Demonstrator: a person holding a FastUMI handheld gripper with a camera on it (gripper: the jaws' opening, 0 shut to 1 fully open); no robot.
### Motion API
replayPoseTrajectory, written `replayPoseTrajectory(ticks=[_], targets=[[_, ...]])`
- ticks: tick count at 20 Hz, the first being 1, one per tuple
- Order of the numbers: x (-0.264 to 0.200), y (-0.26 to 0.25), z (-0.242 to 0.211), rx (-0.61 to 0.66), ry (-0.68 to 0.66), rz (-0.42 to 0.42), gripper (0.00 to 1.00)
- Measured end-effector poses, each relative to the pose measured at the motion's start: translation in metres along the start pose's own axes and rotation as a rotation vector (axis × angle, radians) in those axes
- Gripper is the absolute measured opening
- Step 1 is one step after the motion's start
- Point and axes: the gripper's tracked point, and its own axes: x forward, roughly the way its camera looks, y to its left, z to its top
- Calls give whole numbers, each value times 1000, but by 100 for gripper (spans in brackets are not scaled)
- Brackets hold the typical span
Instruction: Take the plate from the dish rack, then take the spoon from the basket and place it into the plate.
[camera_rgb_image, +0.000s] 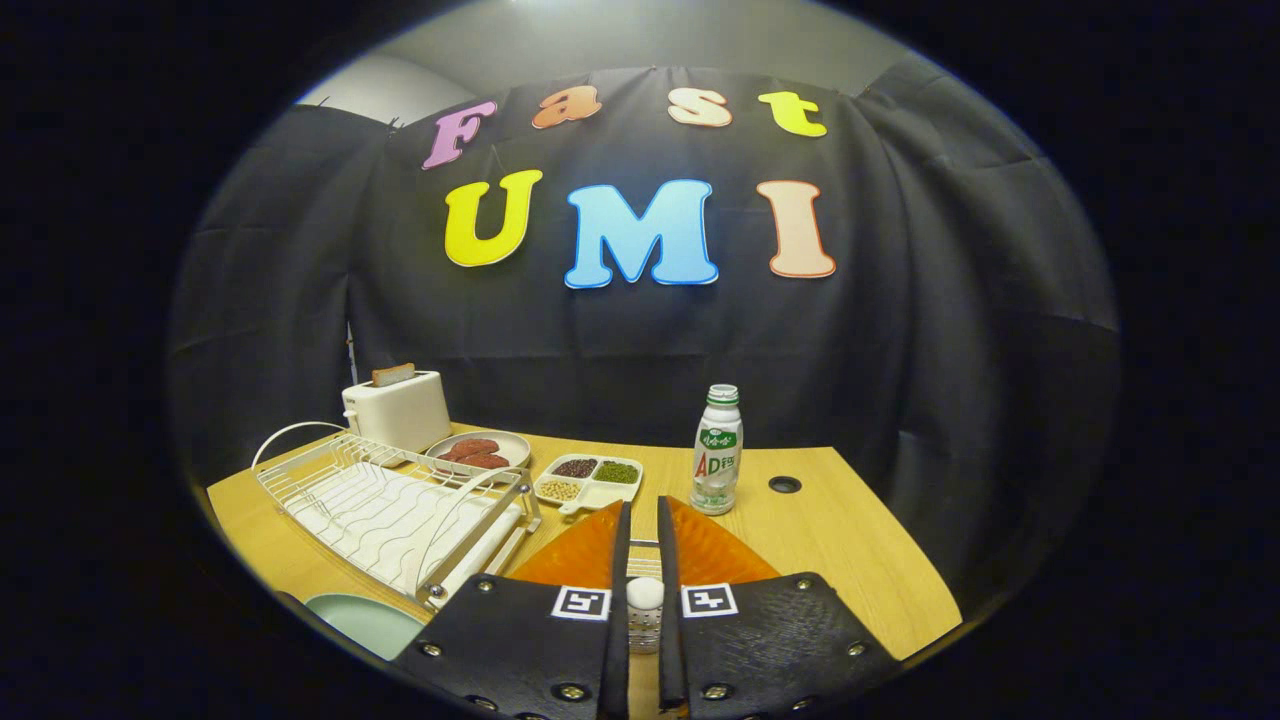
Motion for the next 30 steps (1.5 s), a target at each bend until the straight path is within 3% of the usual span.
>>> replayPoseTrajectory(ticks=[6, 13, 24, 30], targets=[[-38, 7, 51, -70, -36, -24, 11], [-81, 16, 77, -51, 6, -42, 11], [-127, 46, 64, -93, 88, -43, 11], [-124, 94, 32, -87, 181, 76, 11]])
